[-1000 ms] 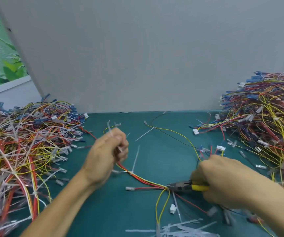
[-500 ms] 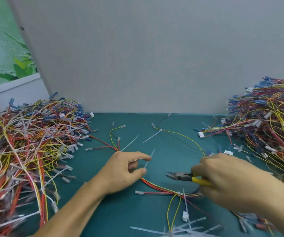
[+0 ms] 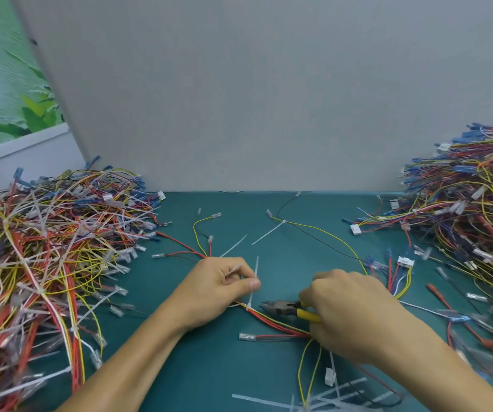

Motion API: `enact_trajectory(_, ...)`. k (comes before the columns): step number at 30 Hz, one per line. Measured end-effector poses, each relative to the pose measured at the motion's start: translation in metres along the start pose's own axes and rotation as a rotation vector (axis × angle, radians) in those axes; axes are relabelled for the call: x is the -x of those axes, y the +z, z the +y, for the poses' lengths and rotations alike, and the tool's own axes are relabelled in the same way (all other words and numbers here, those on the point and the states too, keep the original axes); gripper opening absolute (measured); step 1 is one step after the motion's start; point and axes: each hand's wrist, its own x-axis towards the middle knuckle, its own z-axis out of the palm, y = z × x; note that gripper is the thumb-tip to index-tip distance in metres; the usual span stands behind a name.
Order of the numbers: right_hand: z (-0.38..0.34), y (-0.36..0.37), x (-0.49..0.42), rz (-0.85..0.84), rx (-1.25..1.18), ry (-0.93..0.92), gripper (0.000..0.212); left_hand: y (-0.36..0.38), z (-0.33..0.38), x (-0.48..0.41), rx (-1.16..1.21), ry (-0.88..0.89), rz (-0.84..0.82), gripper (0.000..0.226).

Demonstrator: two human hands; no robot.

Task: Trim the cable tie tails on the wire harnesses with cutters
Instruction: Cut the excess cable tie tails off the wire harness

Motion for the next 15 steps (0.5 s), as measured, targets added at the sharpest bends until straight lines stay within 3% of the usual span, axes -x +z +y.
enact_trajectory(15,-0.0092,0.007,-0.005,0.004,-0.087,0.027,0.008,0.0014,-0.0034,-0.0017,0.043,0.005,-0.003,0.017)
